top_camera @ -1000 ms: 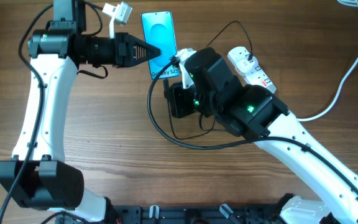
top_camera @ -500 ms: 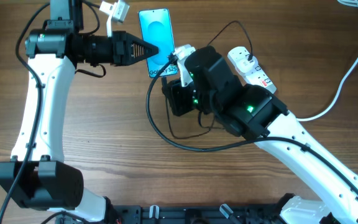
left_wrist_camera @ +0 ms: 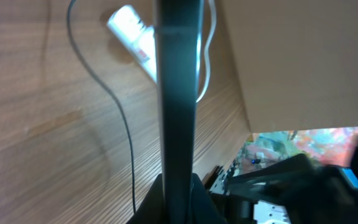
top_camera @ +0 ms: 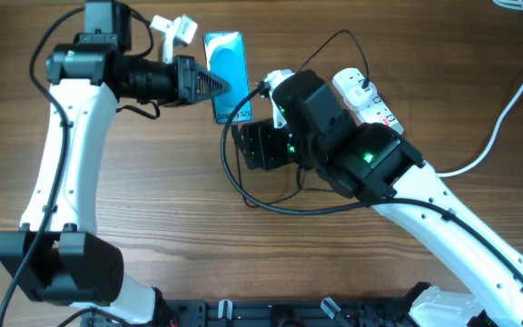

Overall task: Plug charger to phone and switch on socket
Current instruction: 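Lower the phone flat onto the table with the left gripper and release, then pull the left gripper back and move the right gripper toward the power strip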

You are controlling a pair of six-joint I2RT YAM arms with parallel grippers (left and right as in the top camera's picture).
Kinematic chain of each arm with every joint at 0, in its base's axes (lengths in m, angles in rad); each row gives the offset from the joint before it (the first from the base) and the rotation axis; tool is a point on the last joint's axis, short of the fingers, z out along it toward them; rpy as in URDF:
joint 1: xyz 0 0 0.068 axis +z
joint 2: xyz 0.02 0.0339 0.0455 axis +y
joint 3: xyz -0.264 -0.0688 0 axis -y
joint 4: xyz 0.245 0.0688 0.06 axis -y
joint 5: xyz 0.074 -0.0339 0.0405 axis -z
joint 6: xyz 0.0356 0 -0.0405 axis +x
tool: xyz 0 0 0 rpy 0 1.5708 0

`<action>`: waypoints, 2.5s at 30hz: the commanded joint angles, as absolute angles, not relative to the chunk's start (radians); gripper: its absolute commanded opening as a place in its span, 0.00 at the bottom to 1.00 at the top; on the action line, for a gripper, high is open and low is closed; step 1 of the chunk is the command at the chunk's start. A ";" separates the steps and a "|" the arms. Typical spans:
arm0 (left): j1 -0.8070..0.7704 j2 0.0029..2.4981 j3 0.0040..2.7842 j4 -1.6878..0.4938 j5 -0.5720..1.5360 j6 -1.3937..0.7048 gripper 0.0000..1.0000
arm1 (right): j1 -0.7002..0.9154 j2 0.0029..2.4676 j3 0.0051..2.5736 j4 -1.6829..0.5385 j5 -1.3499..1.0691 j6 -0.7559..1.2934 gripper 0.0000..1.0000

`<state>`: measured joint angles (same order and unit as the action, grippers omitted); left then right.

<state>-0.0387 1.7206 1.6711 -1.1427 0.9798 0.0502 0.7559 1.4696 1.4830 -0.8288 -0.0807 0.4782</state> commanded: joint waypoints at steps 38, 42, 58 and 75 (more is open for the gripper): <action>-0.168 2.194 1.522 -0.994 0.627 -0.091 0.85 | 0.521 1.565 1.477 -1.027 0.007 0.579 1.00; -0.126 1.961 1.555 -1.069 0.620 -0.091 0.85 | 0.257 1.595 1.477 -1.037 0.094 0.495 1.00; -0.194 1.369 1.554 -1.056 0.081 -0.311 1.00 | -0.099 1.804 1.477 -0.863 0.067 0.501 1.00; -0.194 1.369 1.554 -1.056 0.080 -0.311 1.00 | -0.098 1.805 1.477 -0.820 0.032 0.467 1.00</action>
<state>-0.1928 1.3815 1.5585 -1.0554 0.0940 -0.2989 -0.1009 1.7836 1.4792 -0.8284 0.0002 0.4839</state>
